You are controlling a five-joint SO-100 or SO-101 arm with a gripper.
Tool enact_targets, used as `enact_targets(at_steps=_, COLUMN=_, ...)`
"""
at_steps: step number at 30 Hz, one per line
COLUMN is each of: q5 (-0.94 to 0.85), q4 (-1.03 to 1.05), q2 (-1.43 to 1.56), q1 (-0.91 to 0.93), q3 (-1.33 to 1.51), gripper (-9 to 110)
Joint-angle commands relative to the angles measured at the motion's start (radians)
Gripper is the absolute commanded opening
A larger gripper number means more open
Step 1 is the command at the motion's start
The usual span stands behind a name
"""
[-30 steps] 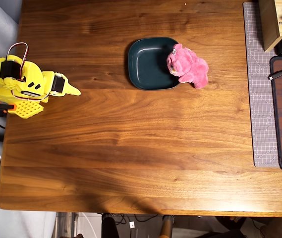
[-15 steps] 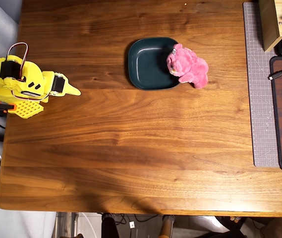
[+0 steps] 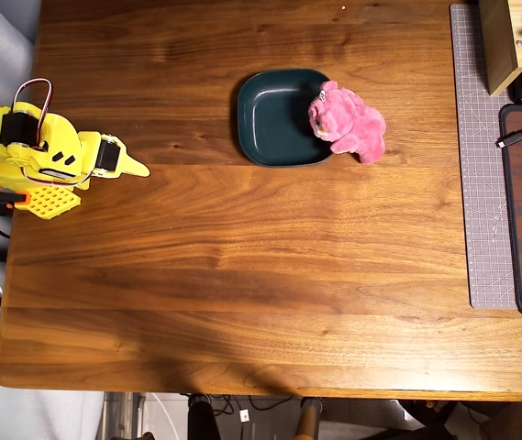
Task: Grasp a strawberry bear and put it in the bin.
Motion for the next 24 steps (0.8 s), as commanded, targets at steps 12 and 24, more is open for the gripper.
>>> enact_targets(at_steps=12, q5=-0.003, q4=0.002, q2=0.029, q1=-0.006, q3=-0.005, gripper=0)
enact_targets(at_steps=24, q5=-0.006, q4=0.002, q2=0.029, q1=-0.009, q3=-0.005, gripper=0)
